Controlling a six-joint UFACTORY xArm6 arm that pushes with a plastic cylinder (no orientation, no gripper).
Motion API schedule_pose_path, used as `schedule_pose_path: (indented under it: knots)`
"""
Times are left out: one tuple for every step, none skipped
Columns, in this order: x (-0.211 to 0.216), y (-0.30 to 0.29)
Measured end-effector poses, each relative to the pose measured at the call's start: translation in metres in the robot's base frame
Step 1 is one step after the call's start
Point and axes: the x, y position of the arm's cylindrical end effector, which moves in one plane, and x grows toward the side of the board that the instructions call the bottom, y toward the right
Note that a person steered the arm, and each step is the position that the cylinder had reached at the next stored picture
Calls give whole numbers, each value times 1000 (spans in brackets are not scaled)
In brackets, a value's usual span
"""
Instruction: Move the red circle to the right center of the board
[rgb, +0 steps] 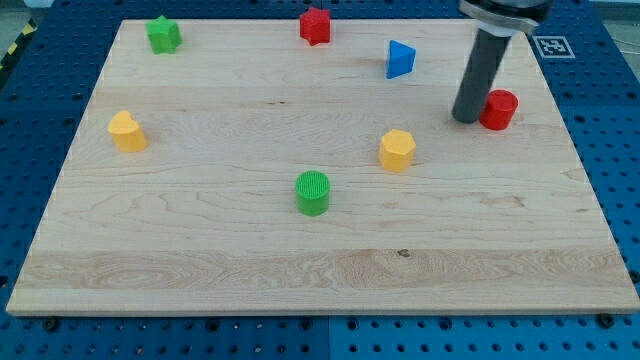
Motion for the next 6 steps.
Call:
schedule_pose_path:
  knots:
    - [2, 8]
    - [10, 21]
    - [15, 36]
    - [5, 24]
    - [-16, 36]
    - [-31, 59]
